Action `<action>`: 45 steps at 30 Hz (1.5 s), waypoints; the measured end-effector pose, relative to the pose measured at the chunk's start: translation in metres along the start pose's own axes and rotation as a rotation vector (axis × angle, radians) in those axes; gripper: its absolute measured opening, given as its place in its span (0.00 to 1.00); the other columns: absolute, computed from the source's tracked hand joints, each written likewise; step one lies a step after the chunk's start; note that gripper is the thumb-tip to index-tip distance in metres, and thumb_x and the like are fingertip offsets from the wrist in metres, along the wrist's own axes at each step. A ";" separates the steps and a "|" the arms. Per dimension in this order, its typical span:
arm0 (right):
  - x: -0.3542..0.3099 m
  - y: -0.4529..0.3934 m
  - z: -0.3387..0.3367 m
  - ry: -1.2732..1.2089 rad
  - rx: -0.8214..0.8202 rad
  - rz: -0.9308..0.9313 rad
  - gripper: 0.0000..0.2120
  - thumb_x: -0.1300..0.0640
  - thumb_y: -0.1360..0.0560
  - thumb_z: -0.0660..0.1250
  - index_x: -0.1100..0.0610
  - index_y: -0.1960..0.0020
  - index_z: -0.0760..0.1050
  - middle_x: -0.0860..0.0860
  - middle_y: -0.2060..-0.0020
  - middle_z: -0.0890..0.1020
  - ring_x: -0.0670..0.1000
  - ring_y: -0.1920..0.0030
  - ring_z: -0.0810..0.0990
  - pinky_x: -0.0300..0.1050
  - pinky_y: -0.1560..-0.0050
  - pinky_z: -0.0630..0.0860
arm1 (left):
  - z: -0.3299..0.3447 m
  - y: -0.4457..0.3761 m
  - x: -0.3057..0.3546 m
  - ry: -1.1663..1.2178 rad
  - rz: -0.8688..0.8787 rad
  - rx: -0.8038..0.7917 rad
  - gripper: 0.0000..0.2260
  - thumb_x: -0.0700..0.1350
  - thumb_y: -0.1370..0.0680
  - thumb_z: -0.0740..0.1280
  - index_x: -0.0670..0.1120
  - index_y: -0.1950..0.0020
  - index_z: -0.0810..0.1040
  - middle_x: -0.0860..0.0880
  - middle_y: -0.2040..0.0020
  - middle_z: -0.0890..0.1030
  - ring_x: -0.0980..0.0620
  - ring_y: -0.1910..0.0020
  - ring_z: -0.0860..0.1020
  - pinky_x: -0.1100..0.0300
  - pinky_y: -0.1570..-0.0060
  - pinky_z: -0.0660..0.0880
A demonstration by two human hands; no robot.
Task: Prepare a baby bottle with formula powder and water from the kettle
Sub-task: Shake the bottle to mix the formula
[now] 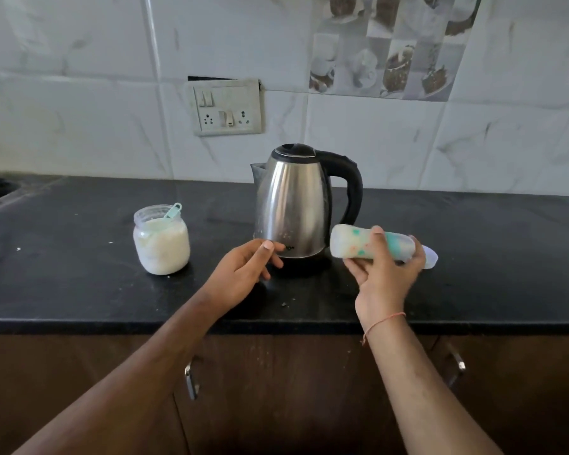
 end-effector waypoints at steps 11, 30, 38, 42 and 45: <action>0.007 0.007 0.007 0.193 -0.142 0.041 0.29 0.58 0.24 0.81 0.43 0.28 0.73 0.52 0.39 0.82 0.56 0.41 0.87 0.56 0.55 0.88 | -0.001 -0.001 -0.001 0.001 0.009 -0.020 0.17 0.59 0.11 0.57 0.56 0.36 0.84 0.53 0.47 0.87 0.53 0.55 0.83 0.63 0.53 0.78; 0.001 0.060 0.015 -0.127 -0.095 0.396 0.17 0.49 0.21 0.75 0.55 0.36 0.79 0.59 0.45 0.87 0.56 0.50 0.91 0.47 0.65 0.87 | -0.001 0.000 0.000 0.018 0.002 -0.001 0.21 0.63 0.15 0.57 0.56 0.35 0.84 0.53 0.47 0.87 0.54 0.55 0.84 0.61 0.52 0.78; 0.003 0.095 0.016 -0.494 -0.146 0.675 0.27 0.47 0.20 0.75 0.61 0.27 0.79 0.61 0.41 0.87 0.58 0.54 0.90 0.44 0.67 0.86 | -0.001 0.001 0.002 0.009 0.021 0.006 0.22 0.63 0.16 0.57 0.53 0.36 0.84 0.54 0.48 0.88 0.55 0.56 0.84 0.64 0.53 0.78; 0.002 0.101 0.014 -0.577 -0.216 0.732 0.25 0.45 0.19 0.73 0.62 0.31 0.81 0.61 0.41 0.85 0.56 0.58 0.89 0.44 0.66 0.87 | -0.002 0.001 0.003 0.014 0.029 -0.002 0.21 0.62 0.16 0.57 0.54 0.36 0.83 0.55 0.48 0.87 0.53 0.55 0.84 0.65 0.53 0.79; -0.002 0.103 0.017 -0.446 -0.315 0.760 0.25 0.40 0.20 0.72 0.61 0.38 0.83 0.59 0.48 0.85 0.58 0.59 0.89 0.47 0.69 0.87 | -0.002 0.000 0.001 0.015 0.036 0.001 0.19 0.61 0.12 0.57 0.53 0.36 0.84 0.54 0.48 0.87 0.54 0.55 0.84 0.64 0.53 0.80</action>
Point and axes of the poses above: each hand's wrist, its own y-axis away from the middle knuckle, its own z-axis out of the palm, x = y × z, the point moved 2 cm from there along -y, towards the middle knuckle
